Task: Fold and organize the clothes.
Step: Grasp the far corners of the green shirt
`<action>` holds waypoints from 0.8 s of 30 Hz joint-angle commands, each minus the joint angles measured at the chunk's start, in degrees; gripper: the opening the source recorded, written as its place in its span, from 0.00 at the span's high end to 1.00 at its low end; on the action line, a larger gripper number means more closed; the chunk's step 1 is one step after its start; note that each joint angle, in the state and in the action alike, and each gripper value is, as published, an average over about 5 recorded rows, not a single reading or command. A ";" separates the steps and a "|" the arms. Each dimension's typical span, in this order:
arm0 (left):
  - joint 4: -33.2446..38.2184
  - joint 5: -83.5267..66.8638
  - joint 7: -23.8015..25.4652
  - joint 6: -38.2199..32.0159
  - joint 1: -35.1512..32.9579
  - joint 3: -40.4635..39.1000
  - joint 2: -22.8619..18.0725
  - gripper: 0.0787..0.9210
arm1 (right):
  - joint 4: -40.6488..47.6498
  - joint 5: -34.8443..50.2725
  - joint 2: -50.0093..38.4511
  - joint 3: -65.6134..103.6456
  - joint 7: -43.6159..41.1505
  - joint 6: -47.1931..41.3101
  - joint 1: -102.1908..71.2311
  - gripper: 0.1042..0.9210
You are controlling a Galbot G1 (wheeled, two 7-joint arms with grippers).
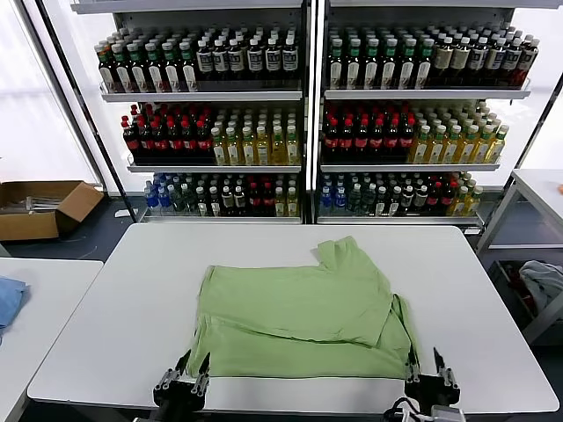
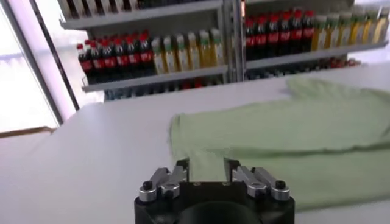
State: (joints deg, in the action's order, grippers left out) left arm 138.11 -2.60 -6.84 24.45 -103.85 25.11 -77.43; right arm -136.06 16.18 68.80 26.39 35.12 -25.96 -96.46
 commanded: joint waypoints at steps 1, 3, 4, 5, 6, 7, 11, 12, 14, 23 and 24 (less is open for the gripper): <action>-0.87 -6.68 4.70 1.25 17.91 4.89 3.44 0.45 | 7.84 7.73 -3.77 9.46 -11.51 0.16 18.53 0.31; -7.06 -8.96 6.81 1.89 24.85 4.63 5.40 0.39 | 14.34 9.24 -7.40 7.75 -18.50 -0.58 25.69 0.24; -9.55 -10.00 7.58 2.27 27.86 4.02 6.06 0.35 | 17.03 9.40 -8.84 6.45 -20.59 -1.06 28.56 0.21; -12.47 -11.07 8.53 2.62 31.10 3.15 6.90 0.32 | 20.36 9.74 -10.41 4.43 -22.67 -2.02 32.40 0.18; -15.57 -11.83 9.36 2.86 34.08 2.05 7.60 0.29 | 23.35 10.46 -11.88 2.02 -24.13 -3.00 36.21 0.16; -18.47 -12.39 9.91 3.11 36.51 0.82 8.31 0.25 | 25.91 11.45 -12.86 -0.40 -24.59 -3.81 39.64 0.14; -29.55 -14.04 11.32 4.24 45.20 -3.66 10.94 0.14 | 35.30 15.93 -14.30 -10.03 -24.70 -6.54 52.01 0.12; -32.44 -14.96 11.51 4.57 47.45 -4.29 11.40 0.13 | 37.57 16.94 -13.95 -11.94 -24.70 -6.87 54.13 0.12; -37.73 -17.17 11.76 5.14 51.39 -5.24 12.08 0.12 | 41.46 18.47 -12.74 -14.64 -24.93 -7.10 57.41 0.12; -52.22 -20.02 12.16 6.67 60.38 -8.48 12.24 0.12 | 56.04 18.21 -4.80 -21.85 -25.45 -7.12 68.21 0.12; -52.90 -19.88 11.91 6.83 60.78 -8.60 11.87 0.12 | 57.39 17.76 -3.87 -22.19 -25.36 -7.12 68.95 0.12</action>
State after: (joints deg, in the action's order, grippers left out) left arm 105.37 -17.81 3.55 29.42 -59.62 20.24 -67.21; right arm -95.93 31.18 61.32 12.42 13.07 -31.73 -44.00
